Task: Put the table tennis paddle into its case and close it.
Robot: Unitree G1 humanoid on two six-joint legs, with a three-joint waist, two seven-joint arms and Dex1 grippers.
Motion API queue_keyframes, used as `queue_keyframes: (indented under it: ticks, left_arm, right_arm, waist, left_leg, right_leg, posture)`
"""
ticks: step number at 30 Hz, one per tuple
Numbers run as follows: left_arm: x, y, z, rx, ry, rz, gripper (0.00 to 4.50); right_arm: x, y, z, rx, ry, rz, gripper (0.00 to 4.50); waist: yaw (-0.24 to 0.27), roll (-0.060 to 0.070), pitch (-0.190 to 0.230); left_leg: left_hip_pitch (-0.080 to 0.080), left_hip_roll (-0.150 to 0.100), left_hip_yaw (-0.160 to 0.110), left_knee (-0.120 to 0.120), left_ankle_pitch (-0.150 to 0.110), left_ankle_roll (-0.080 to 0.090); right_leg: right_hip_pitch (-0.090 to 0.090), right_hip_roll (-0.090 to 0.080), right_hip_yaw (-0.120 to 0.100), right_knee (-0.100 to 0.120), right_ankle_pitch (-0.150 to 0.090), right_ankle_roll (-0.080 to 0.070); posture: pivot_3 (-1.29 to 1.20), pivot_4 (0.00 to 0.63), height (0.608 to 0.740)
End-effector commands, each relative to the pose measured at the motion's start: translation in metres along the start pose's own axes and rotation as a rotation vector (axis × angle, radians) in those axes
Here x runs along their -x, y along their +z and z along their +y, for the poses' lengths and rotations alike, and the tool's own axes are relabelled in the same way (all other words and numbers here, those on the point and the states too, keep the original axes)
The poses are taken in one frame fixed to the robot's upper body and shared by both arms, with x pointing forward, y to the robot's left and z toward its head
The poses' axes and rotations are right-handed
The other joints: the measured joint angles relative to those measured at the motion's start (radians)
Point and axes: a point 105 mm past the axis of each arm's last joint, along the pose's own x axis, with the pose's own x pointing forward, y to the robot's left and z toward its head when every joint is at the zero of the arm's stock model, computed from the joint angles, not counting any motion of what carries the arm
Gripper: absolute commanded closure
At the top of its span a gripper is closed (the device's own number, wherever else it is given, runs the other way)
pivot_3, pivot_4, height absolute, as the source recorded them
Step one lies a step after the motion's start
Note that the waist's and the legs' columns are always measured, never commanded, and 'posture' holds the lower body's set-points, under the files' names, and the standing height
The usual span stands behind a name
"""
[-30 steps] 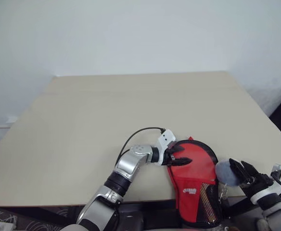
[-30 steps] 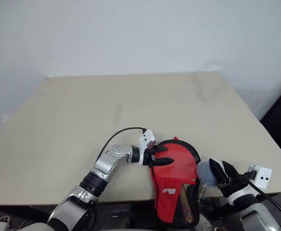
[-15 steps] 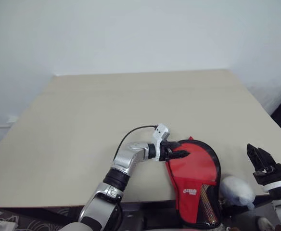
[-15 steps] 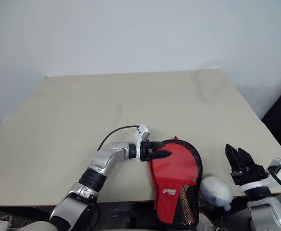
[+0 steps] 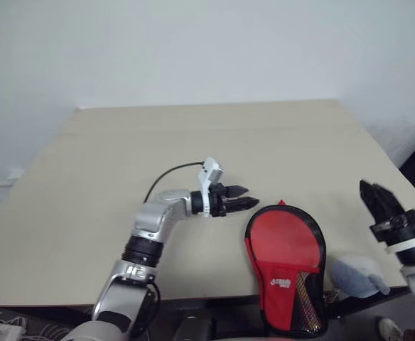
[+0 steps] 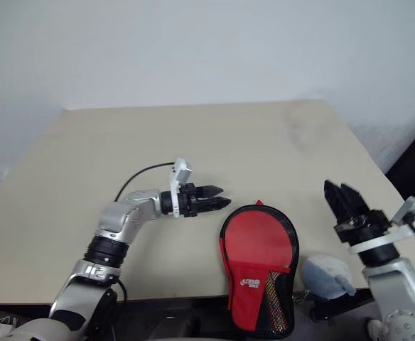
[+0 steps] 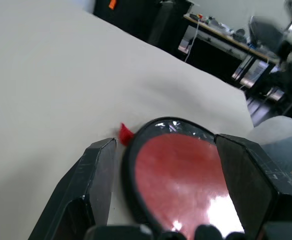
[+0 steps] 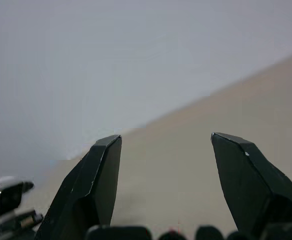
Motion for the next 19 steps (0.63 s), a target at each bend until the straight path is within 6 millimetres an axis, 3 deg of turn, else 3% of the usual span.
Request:
queue_keyframes:
  ticks: [1,9,13,16,19]
  left_arm:
    - [0.028,0.017,-0.011,-0.121,-0.033,-0.002,1.18]
    - [0.109,-0.005,-0.017,-0.155,0.108,0.179,1.18]
    - [0.142,-0.027,-0.033,-0.101,0.17,0.248,1.18]
    - [0.155,-0.038,-0.045,-0.064,0.209,0.267,1.18]
    - [0.156,-0.043,-0.049,-0.06,0.223,0.267,1.18]
  right_arm:
    - [-0.012,0.014,0.027,-0.004,0.171,0.03,1.42]
    - [-0.041,-0.012,0.034,-0.011,0.336,0.258,1.42]
    - [-0.049,-0.02,0.049,0.005,0.475,0.291,1.42]
    - [-0.055,-0.019,0.058,0.008,0.544,0.286,1.42]
    - [-0.057,-0.025,0.058,0.023,0.561,0.302,1.42]
  waist:
    - [-0.003,-0.001,0.001]
    - [-0.013,-0.009,0.006]
    - [-0.014,-0.009,0.009]
    - [-0.016,-0.008,0.009]
    - [-0.007,-0.01,0.01]
  left_leg:
    - [0.0,0.0,0.0,0.0,0.0,0.0]
    - [0.002,0.0,0.002,-0.005,0.0,0.0]
    - [0.001,0.0,0.002,-0.005,0.0,0.0]
    - [0.001,0.0,0.002,-0.007,0.0,0.0]
    - [0.001,0.001,0.002,-0.006,0.0,0.0]
  right_leg:
    - [0.0,0.0,0.0,0.0,0.0,0.0]
    - [-0.001,0.0,0.003,-0.001,0.001,-0.003]
    - [-0.002,0.0,0.003,-0.001,0.001,-0.003]
    - [-0.004,0.0,0.004,-0.001,0.001,-0.003]
    - [-0.004,0.0,0.003,0.0,0.001,-0.003]
  posture:
    - [0.0,0.0,0.74]
    - [0.0,0.0,0.74]
    - [0.0,0.0,0.74]
    - [0.0,0.0,0.74]
    - [0.0,0.0,0.74]
